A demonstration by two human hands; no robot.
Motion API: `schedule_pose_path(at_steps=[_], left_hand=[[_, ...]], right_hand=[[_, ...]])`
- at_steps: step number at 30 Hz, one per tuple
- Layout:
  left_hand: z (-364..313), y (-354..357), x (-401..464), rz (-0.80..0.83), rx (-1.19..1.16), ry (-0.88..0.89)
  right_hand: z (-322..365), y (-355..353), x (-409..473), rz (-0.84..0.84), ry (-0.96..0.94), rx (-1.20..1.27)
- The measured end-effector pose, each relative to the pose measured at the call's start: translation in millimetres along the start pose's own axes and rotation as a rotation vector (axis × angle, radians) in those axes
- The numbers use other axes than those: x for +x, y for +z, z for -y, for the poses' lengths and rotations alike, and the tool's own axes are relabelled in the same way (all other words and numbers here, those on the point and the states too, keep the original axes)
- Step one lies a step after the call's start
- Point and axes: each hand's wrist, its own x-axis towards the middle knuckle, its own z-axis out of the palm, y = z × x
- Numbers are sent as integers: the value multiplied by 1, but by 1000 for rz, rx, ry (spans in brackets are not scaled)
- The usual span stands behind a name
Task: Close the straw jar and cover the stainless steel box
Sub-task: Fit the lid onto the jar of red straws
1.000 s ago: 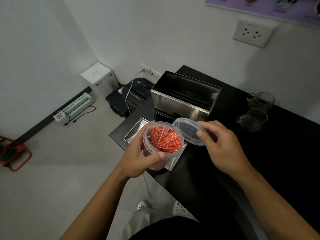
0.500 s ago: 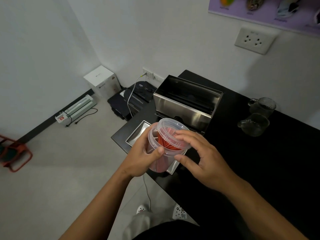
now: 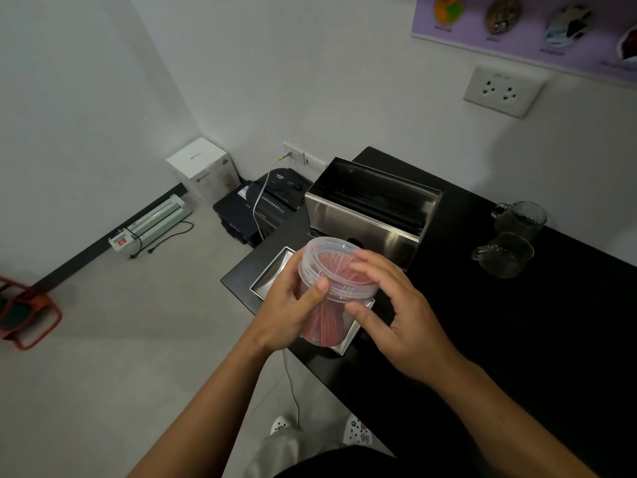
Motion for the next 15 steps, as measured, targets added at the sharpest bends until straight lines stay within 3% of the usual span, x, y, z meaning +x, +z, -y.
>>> schedule_pose_path(at_steps=[7,15], left_hand=[[-3,5,4,-49,20,63],[1,7,0,-63,30,37]], right_hand=[[-4,26,-4,-49,281,411],[-13,31,-3,-25,350,381]])
